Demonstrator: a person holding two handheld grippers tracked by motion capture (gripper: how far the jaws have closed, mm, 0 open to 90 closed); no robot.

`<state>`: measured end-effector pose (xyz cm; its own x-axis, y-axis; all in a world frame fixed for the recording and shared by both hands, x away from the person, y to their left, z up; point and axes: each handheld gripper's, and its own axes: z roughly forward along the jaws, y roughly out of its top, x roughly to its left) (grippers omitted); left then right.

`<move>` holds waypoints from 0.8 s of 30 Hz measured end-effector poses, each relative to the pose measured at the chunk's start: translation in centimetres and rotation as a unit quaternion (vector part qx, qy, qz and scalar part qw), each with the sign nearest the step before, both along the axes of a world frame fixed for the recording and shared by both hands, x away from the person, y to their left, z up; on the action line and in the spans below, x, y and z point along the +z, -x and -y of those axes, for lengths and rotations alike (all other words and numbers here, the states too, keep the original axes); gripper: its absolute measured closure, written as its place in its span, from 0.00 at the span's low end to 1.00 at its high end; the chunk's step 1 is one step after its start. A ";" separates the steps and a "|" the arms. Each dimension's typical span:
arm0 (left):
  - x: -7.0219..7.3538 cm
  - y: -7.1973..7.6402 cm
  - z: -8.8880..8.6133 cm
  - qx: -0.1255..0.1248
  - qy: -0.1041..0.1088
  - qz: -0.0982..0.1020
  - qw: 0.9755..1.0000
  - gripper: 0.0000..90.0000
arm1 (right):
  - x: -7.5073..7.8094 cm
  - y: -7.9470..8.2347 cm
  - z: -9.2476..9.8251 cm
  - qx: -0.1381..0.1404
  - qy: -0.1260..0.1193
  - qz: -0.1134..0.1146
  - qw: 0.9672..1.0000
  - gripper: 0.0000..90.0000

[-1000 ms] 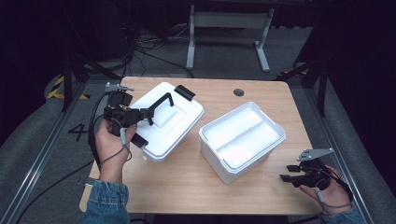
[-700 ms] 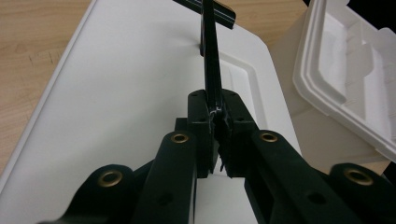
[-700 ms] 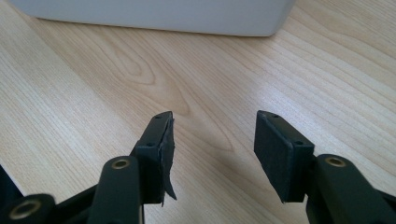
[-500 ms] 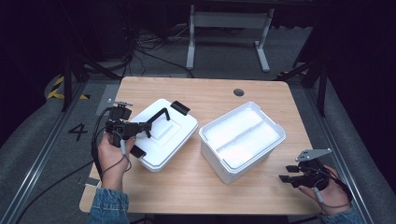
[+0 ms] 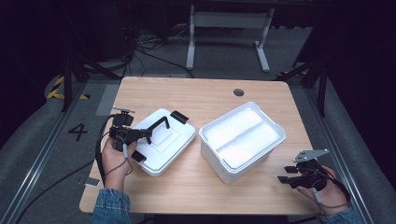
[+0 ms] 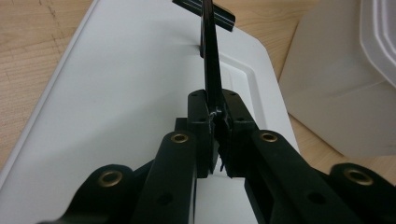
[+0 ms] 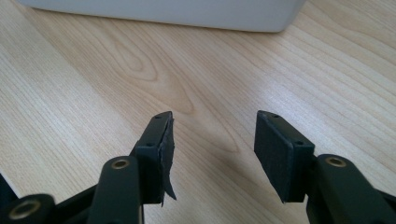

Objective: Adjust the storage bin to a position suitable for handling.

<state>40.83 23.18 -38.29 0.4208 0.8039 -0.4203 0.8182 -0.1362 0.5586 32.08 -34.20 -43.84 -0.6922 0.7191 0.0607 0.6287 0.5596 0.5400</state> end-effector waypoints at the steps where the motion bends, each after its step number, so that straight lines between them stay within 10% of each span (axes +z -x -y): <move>1: -0.2 0.0 0.0 0.000 0.002 -0.001 1.000 0.94 | 0.0 0.0 0.0 0.000 0.002 0.001 1.000 0.54; 24: -3.7 -1.4 -1.8 0.000 0.037 -0.041 0.998 0.93 | -0.1 0.1 -0.1 -0.001 0.003 -0.001 1.000 0.53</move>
<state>42.22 24.93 -42.01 0.3831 0.7688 -0.5120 0.8616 -0.0977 0.4981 31.97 -34.12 -43.97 -0.6905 0.7209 0.0587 0.6314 0.5612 0.5352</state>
